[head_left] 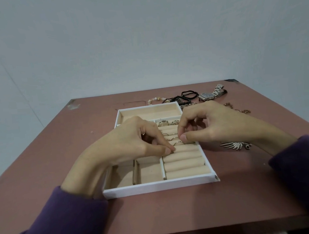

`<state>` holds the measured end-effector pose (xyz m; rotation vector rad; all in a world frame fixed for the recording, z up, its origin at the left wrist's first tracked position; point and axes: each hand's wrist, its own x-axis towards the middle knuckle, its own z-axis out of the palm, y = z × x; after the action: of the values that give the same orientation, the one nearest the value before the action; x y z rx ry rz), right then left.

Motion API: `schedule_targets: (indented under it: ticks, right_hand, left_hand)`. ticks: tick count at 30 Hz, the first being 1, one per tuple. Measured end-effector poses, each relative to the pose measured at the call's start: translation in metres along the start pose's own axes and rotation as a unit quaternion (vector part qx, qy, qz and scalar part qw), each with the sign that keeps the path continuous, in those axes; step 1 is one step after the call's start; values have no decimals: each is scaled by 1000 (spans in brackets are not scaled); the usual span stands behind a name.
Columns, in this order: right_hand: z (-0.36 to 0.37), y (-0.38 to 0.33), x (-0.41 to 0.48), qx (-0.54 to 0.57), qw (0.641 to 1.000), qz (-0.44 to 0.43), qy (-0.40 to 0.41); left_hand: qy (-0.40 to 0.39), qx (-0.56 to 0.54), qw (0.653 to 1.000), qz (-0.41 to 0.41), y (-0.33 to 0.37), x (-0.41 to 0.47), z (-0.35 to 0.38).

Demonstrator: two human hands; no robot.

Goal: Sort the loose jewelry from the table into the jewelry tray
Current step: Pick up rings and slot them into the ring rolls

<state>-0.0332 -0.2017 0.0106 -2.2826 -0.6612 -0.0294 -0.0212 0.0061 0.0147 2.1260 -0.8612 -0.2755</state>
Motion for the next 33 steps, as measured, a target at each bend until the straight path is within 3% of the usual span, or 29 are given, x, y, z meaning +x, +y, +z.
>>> schedule_targets:
  ticks: [16,29,33]
  right_hand:
    - [1,-1,0,-20,1000,-5,-1]
    - [4,-7,1,-27,1000,-13,-1]
    - [-7,-2,1,6,998,11,62]
  left_hand:
    - [-1,11,1000,11,-3,-1,-3]
    - [124,-2,992,36,2,-2,-7]
    - [169,-18,985,33,1,2,-7]
